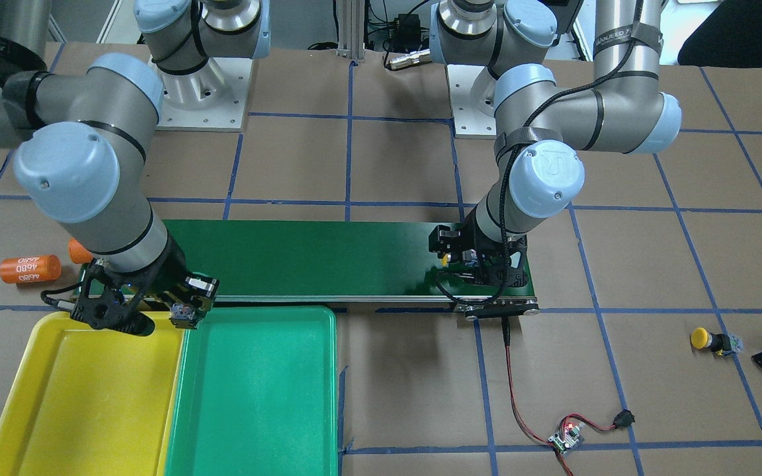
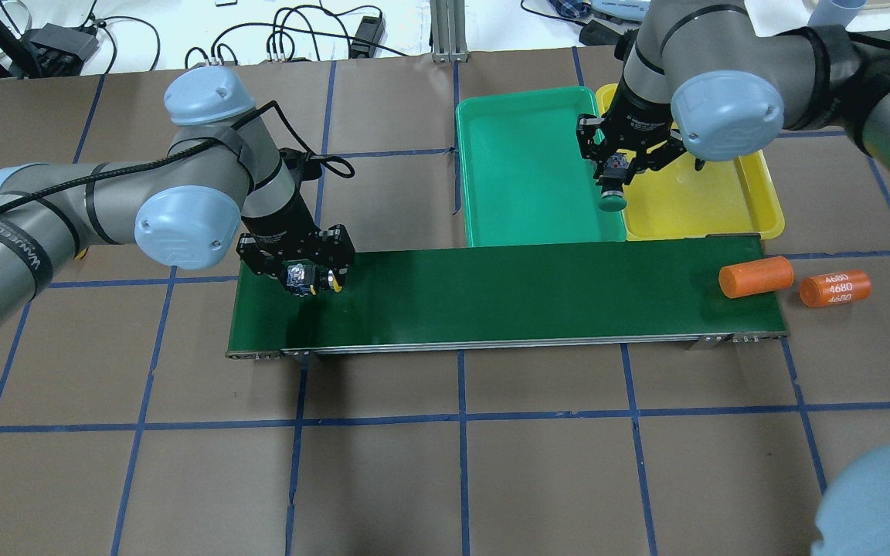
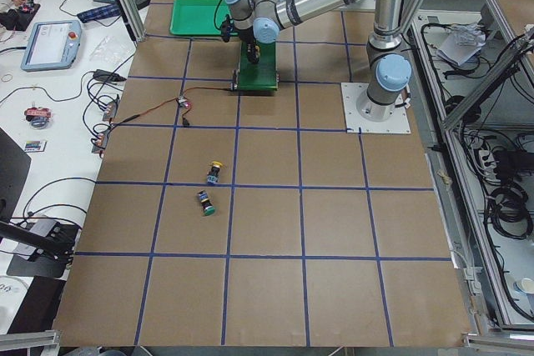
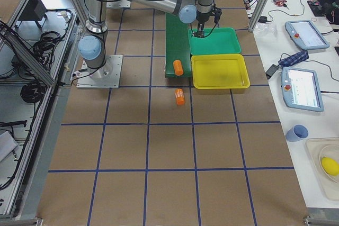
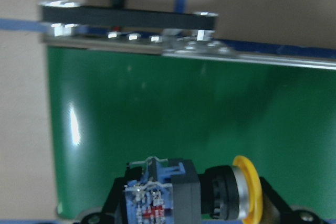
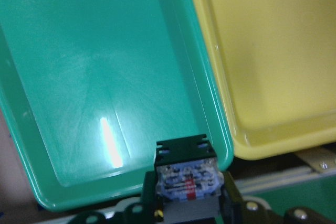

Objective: Sort buttons by color to trays
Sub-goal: 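Carry green button into green tray while left gripper sets yellow button down, then release button in green tray while left gripper grasps another yellow button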

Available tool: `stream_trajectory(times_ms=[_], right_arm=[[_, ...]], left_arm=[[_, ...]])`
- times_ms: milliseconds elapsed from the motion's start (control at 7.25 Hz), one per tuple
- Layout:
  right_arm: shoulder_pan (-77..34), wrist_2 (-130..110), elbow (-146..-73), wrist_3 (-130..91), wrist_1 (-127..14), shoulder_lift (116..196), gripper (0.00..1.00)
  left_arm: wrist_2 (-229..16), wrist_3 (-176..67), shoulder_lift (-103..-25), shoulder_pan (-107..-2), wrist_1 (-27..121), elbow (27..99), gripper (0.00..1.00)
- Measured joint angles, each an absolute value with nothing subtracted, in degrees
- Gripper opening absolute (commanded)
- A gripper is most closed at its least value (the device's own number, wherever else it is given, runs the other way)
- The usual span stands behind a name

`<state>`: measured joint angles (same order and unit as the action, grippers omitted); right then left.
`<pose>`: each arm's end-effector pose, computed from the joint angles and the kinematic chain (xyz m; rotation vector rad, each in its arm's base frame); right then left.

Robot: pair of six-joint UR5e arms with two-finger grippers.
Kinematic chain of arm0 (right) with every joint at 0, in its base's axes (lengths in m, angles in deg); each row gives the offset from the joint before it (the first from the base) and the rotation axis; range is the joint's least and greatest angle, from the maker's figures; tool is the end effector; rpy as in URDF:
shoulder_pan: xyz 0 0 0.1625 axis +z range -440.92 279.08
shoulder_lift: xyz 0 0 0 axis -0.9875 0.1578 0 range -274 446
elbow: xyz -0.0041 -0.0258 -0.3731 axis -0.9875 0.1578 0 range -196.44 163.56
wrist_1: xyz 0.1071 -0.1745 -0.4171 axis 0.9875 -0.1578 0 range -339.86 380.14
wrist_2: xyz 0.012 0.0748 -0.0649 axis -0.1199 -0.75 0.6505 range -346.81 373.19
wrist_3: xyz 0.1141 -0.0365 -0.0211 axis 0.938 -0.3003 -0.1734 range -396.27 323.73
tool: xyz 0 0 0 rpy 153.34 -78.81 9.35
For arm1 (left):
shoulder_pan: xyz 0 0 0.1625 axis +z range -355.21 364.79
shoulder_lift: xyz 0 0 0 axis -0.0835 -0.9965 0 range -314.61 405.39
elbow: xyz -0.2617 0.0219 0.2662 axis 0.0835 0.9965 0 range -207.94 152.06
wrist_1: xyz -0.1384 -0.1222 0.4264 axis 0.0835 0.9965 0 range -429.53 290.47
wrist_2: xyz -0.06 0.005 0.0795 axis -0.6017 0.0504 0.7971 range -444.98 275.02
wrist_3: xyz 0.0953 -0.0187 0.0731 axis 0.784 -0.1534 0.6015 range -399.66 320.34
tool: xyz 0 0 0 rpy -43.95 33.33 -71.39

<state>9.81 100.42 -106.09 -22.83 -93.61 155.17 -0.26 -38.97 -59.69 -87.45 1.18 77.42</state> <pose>0.1476 -0.6547 0.2407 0.3392 3.0667 -0.0782 -0.1662 -0.5494 0.1600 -0.0642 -3.0373 -0.2982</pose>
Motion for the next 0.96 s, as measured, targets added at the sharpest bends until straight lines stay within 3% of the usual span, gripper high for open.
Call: stream_trajectory(times_ms=[138, 276, 414, 551, 965], right_arm=[[10.5, 100.2, -104.7, -24.6, -97.7, 151.4, 0.0], [11.6, 100.1, -104.1, -26.2, -101.8, 148.4, 0.0], [12.8, 100.0, -104.0, -27.3, -105.3, 146.2, 0.41], [13.6, 100.0, -104.0, -27.9, -107.1, 144.9, 0.99], [13.6, 100.2, -104.2, -28.2, -107.5, 145.0, 1.0]], left_arm=[[-0.3, -37.3, -59.5, -87.7, 0.8, 78.4, 0.47], [-0.3, -36.8, -59.1, -87.7, 0.6, 79.5, 0.82], [-0.3, -36.7, -58.6, -87.7, 0.3, 80.5, 0.93], [-0.5, -36.8, -58.4, -87.8, -0.4, 80.9, 0.97], [-1.0, -39.9, -57.9, -87.5, -1.6, 80.5, 1.0]])
